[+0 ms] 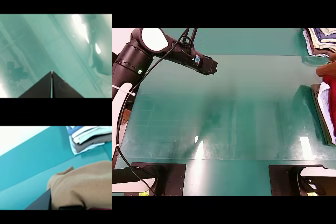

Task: Fold the shirts.

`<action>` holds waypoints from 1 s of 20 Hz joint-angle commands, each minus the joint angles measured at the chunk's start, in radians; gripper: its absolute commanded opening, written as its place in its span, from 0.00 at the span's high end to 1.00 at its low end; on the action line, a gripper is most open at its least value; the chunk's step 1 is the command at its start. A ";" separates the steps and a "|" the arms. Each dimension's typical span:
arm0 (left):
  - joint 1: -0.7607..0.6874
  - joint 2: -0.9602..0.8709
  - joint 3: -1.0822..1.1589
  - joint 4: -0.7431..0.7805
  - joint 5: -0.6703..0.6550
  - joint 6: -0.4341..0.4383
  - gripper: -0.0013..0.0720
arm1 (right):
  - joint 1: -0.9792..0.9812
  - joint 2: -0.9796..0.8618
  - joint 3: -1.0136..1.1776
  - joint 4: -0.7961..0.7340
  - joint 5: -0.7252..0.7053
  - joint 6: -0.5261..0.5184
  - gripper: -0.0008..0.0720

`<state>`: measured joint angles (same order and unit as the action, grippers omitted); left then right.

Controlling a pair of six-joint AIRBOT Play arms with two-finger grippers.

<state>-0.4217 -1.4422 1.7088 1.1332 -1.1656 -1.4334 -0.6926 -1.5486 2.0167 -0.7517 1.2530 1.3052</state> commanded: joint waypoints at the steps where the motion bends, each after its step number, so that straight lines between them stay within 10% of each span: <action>1: 0.000 0.000 0.000 0.000 -0.016 0.000 0.95 | -0.051 0.079 -0.073 -0.011 0.029 -0.033 0.97; 8: 0.000 0.000 0.000 0.000 -0.027 0.001 0.94 | -0.259 0.278 -0.416 -0.032 0.158 -0.119 0.97; 12: 0.000 0.000 0.000 0.000 -0.029 0.001 0.94 | -0.327 0.420 -0.639 -0.285 0.165 -0.121 0.96; 15: 0.000 0.000 0.000 0.000 -0.028 0.002 0.94 | -0.374 0.494 -0.766 -0.411 0.161 -0.121 0.50; 20: 0.000 0.000 0.000 0.000 -0.029 0.001 0.94 | -0.443 0.529 -0.848 -0.417 0.169 -0.116 0.34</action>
<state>-0.4217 -1.4422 1.7088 1.1332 -1.1946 -1.4322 -1.1027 -1.0439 1.2186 -1.1389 1.4139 1.1866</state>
